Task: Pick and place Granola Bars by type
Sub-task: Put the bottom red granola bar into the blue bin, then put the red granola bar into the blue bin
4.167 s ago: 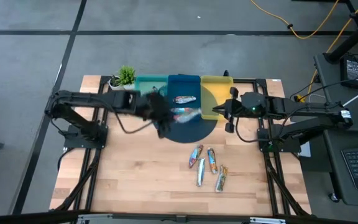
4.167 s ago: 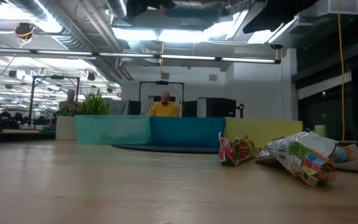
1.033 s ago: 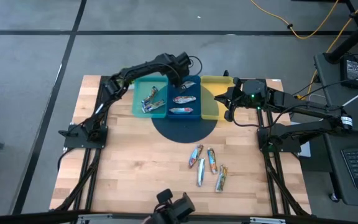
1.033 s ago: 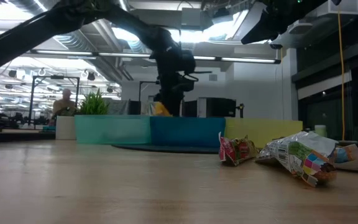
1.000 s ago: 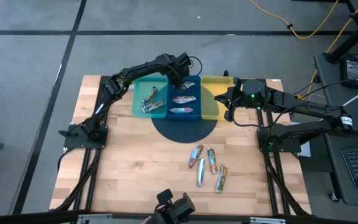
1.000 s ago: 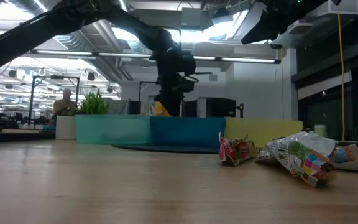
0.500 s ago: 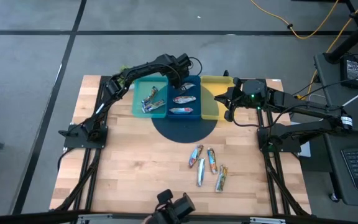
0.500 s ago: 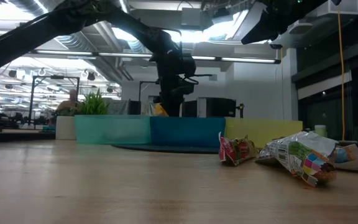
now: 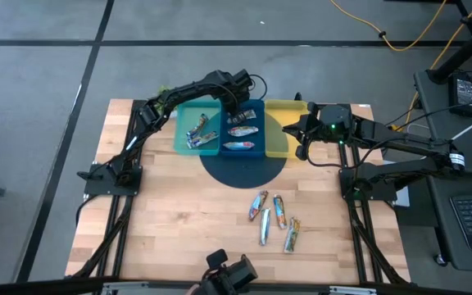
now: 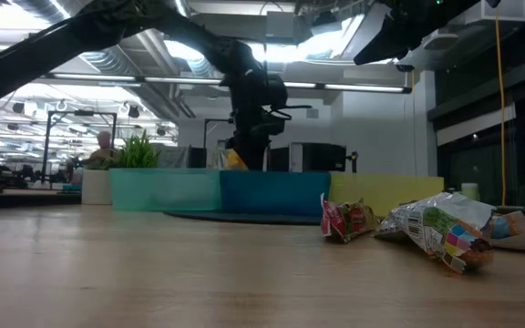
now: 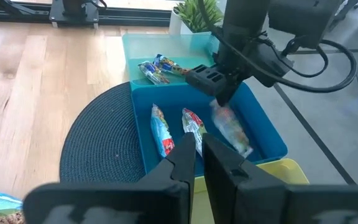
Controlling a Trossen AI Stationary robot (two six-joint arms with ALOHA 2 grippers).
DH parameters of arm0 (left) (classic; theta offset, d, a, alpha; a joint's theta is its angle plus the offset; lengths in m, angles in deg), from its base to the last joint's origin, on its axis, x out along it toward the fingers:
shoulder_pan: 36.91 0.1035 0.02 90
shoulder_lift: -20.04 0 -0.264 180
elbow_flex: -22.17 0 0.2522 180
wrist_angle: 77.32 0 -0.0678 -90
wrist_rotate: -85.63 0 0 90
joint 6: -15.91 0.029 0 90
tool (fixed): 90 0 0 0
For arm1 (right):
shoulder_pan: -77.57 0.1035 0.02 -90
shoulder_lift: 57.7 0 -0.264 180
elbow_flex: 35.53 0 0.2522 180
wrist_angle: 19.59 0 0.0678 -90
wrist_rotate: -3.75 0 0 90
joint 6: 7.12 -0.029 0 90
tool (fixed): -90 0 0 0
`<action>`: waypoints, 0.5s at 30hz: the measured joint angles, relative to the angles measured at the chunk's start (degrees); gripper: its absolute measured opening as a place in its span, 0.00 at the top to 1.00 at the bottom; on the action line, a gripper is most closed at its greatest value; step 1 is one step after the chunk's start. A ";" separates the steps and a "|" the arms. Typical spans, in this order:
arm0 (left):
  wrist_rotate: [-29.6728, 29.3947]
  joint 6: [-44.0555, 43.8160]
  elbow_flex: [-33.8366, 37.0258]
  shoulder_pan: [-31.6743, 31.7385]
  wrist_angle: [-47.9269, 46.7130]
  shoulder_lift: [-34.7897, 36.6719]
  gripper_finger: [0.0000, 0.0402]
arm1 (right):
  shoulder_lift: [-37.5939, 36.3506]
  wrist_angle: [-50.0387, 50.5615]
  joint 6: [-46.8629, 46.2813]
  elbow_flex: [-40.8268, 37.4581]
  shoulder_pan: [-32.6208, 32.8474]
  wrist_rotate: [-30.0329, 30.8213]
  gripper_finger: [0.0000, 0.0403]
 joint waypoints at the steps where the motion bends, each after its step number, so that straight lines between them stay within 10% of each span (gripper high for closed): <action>1: 0.00 0.00 -0.34 0.00 -0.32 0.02 0.81 | 0.01 0.00 0.00 0.00 0.00 -0.01 0.92; 15: 3.73 -0.06 -9.01 -2.42 -5.88 0.13 0.64 | -0.01 1.30 -0.02 0.00 0.00 -0.01 0.92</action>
